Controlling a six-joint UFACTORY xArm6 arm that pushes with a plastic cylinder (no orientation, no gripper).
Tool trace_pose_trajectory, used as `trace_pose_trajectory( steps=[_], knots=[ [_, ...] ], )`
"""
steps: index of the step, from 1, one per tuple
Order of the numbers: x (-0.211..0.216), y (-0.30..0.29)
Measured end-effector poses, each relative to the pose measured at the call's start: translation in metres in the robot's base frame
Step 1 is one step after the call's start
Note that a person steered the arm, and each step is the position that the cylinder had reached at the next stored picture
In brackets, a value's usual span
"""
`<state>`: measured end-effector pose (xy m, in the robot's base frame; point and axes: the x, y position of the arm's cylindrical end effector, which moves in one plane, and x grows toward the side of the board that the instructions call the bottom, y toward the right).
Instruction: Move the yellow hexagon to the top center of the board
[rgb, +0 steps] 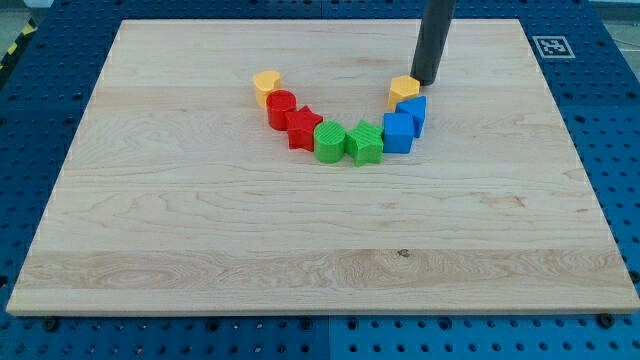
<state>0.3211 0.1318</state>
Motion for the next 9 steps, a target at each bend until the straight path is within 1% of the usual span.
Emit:
trace_pose_trajectory(
  steps=[2, 3, 4, 5, 6, 7, 8, 9],
  knots=[
    [0.015, 0.033],
    [0.036, 0.034],
    [0.049, 0.025],
    [0.049, -0.007],
    [0.054, -0.013],
    [0.075, -0.016],
    [0.075, -0.029],
    [0.056, -0.029]
  ],
)
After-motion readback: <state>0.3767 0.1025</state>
